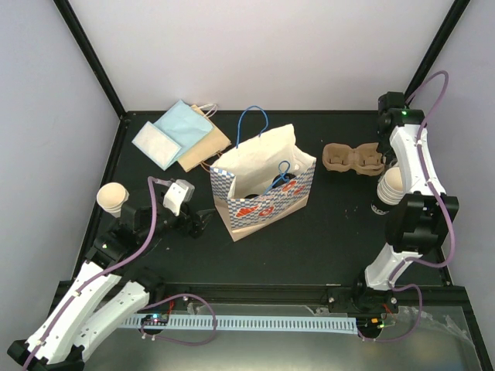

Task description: Pack the takeout coffee

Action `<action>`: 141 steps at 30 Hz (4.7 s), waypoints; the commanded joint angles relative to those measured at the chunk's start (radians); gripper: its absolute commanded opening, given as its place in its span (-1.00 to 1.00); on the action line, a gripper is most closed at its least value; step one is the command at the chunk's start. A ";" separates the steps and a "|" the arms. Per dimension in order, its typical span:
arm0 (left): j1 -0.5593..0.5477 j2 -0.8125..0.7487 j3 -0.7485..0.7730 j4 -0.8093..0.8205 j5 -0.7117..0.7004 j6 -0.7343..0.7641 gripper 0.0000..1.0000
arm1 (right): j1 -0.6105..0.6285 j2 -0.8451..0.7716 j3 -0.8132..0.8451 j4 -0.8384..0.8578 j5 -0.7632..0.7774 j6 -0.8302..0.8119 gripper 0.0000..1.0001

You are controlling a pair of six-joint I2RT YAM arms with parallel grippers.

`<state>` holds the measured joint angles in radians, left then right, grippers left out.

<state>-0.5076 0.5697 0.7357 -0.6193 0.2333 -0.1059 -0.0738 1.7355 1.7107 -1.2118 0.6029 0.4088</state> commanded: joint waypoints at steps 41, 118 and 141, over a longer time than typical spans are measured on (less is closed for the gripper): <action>0.003 0.001 -0.001 0.033 0.010 0.005 0.96 | -0.006 0.042 0.067 0.001 0.089 0.020 -0.96; 0.004 0.006 0.001 0.020 -0.047 0.002 0.96 | 0.458 -0.369 0.155 0.177 -0.774 -0.216 -0.86; 0.002 0.024 -0.025 0.047 0.013 0.031 0.97 | 0.579 -0.960 -0.689 0.778 -0.550 -0.344 0.84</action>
<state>-0.5079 0.5976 0.7162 -0.6102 0.2295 -0.0967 0.5041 0.9321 1.2114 -0.7025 0.0315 0.1120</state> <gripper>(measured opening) 0.988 0.907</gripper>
